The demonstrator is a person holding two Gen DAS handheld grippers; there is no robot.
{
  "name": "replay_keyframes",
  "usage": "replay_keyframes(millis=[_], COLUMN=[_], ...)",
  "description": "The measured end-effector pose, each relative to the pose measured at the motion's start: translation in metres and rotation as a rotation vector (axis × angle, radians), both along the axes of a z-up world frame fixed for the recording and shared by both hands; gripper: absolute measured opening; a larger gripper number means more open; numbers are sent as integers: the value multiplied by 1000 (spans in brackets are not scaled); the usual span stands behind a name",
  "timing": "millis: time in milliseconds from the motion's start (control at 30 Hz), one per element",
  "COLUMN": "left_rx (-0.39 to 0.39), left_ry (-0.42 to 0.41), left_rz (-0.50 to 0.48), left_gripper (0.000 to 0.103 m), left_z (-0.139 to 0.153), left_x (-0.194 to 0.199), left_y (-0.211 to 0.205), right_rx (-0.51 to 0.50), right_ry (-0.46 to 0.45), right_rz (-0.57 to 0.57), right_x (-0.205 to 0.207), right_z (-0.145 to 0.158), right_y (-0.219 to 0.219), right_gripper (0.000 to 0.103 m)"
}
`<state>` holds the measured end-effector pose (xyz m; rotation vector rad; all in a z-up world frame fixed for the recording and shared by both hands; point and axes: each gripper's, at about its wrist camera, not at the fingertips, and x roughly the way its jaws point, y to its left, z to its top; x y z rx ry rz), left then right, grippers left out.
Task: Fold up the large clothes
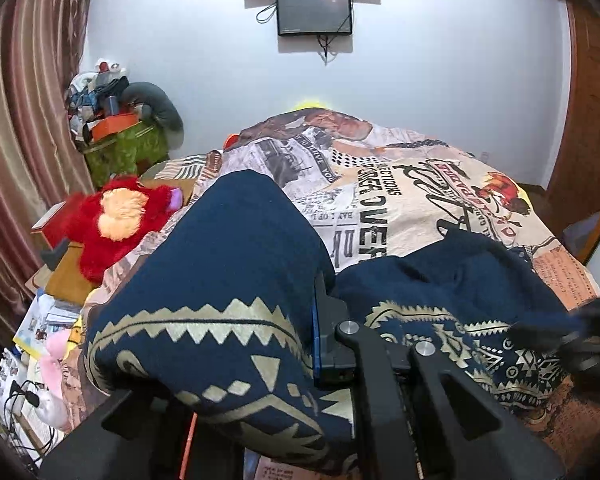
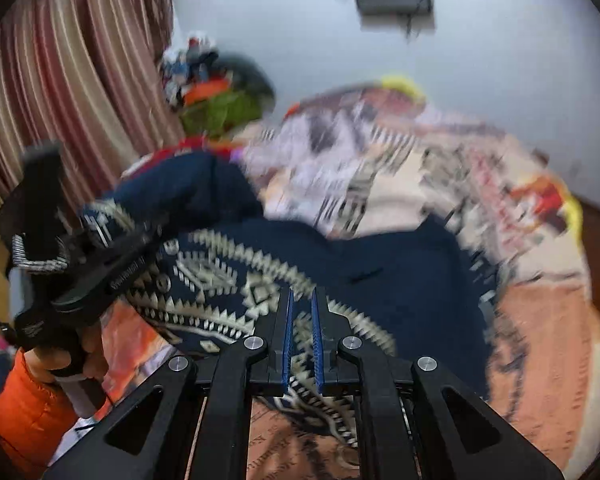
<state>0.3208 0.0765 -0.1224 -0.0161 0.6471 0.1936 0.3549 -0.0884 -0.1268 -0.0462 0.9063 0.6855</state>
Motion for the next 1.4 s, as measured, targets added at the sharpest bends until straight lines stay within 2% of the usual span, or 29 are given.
replay_keyframes(millis=[200,367,533,667,800,900,1033,1167,1300,1400], left_rx=[-31,-122,-170,-128,-112,-104,-93,-72,-54,-59], left_ry=[18,29,12,0,-4,0,14,24,35,55], left_rz=[-17,-50,-116,-173,-227,-261,-307,-363,-425,-468], left_gripper=[8,7,7,7,7,7,7,7,7,7], left_z=[-3,-3,7,15,23,27,26,25,24,22], left_x=[2,8,16,20,24,26,28,27,22,19], left_y=[5,6,-14,-42,-63,-76,-98,-125,-152,-167], right_rx=[-18,-73,-7,47,25,-17,-95,-73,-65,-50], right_ry=[193,265,347,399,385,276,17,-180,-388,-478], right_rz=[85,141,124,100,83,45,-68,-200,-286,-309], right_x=[25,28,38,43,39,27,2,-30,-63,-89], right_z=[-44,-70,-81,-84,-70,-49,-4,36,68,85], right_y=[31,52,45,33,17,-5,-57,-104,-127,-142], right_gripper=[4,4,4,4,4,4,4,4,4,4])
